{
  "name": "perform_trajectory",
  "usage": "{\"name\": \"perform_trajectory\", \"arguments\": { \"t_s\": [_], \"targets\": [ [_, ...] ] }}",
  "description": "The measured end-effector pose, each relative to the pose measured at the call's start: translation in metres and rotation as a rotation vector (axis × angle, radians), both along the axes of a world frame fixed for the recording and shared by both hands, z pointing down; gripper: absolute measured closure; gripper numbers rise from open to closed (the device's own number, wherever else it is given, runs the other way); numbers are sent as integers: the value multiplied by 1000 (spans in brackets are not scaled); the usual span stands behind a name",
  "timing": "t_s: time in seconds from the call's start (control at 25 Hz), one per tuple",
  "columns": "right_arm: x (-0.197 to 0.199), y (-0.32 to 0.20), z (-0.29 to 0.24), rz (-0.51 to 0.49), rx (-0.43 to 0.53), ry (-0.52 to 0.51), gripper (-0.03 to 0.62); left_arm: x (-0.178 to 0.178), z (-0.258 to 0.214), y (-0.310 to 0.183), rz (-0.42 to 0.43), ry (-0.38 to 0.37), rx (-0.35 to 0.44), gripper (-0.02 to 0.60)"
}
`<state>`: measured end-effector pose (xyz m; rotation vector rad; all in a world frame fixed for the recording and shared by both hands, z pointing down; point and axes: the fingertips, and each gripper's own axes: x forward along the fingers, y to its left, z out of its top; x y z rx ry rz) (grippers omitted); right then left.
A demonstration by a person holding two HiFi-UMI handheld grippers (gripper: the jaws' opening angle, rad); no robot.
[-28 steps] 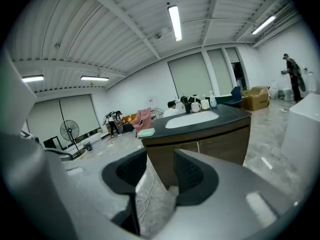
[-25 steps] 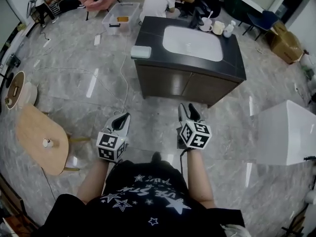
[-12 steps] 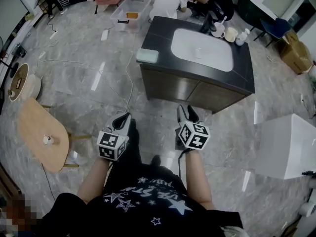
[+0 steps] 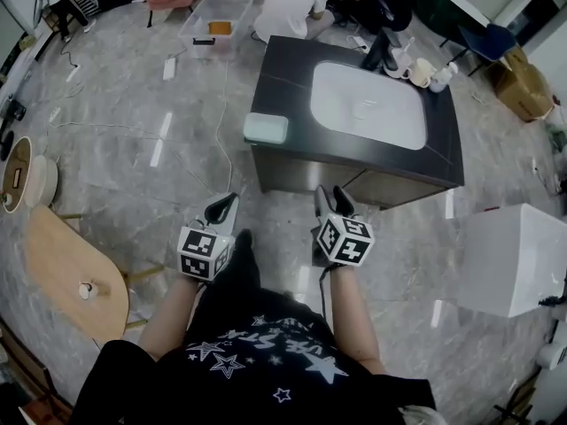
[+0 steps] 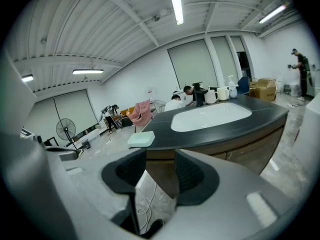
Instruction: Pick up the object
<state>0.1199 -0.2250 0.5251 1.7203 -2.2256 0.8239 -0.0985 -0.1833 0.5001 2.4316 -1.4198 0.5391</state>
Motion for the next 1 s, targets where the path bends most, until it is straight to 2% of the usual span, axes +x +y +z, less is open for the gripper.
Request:
{"name": "perform_trajectory", "arguments": {
  "t_s": [0.24,0.52,0.8,1.0],
  "targets": [
    [-41,-60,7,24,-36,16,413,-28,6,-70,62,3,-21,571],
    [-80,-113,19,24,-79,28,413,-55,17,-125,92,12,-55,571],
    [-97,-154,39,60,-154,51,414,-73,27,-168,113,27,-88,572],
    [-106,-175,60,80,-217,92,446,-78,39,-185,148,33,-114,571]
  ]
}}
